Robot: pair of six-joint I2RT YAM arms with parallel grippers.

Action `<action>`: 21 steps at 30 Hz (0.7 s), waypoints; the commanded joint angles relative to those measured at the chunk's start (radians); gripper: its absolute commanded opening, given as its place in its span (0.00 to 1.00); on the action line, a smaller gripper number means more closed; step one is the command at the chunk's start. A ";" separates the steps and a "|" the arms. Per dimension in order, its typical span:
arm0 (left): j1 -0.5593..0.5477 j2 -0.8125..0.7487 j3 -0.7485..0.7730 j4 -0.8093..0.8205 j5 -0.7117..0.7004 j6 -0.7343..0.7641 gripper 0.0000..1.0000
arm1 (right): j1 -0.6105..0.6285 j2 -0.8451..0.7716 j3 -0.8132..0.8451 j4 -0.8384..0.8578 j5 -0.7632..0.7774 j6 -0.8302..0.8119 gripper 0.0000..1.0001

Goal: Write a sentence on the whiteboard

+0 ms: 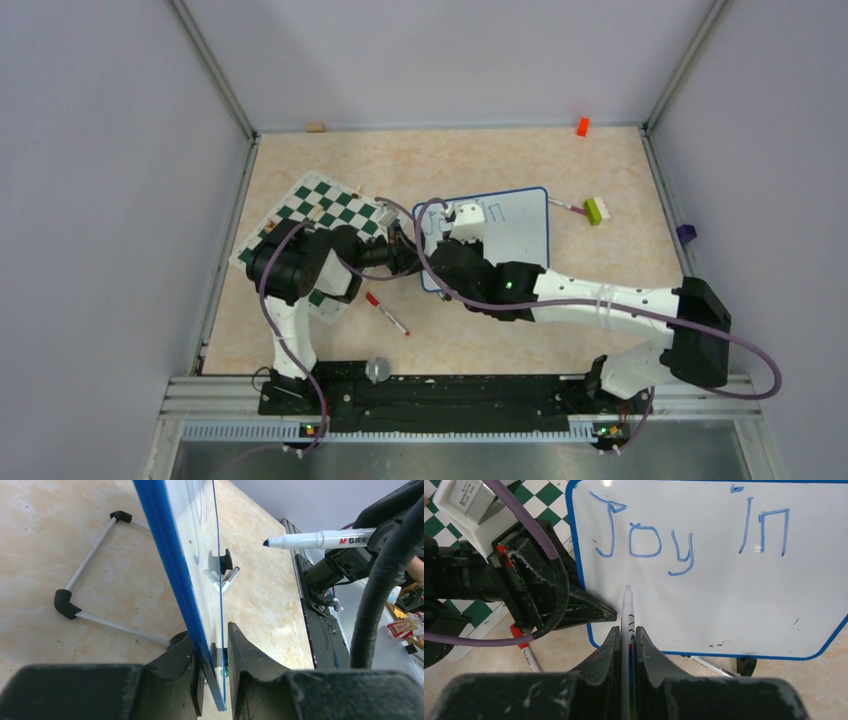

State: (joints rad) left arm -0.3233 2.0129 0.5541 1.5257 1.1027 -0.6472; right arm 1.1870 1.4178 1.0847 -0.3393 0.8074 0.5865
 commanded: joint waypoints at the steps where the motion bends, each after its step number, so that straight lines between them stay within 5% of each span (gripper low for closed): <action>1: 0.004 -0.061 -0.015 0.094 -0.005 0.023 0.28 | 0.013 -0.060 -0.017 0.027 0.038 -0.006 0.00; 21: 0.050 -0.051 0.048 0.094 -0.006 -0.019 0.35 | 0.012 -0.122 -0.063 0.023 0.061 -0.021 0.00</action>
State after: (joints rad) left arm -0.2848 1.9831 0.5743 1.5249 1.0943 -0.6598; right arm 1.1873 1.3209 1.0298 -0.3359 0.8444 0.5755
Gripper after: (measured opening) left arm 0.350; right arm 0.088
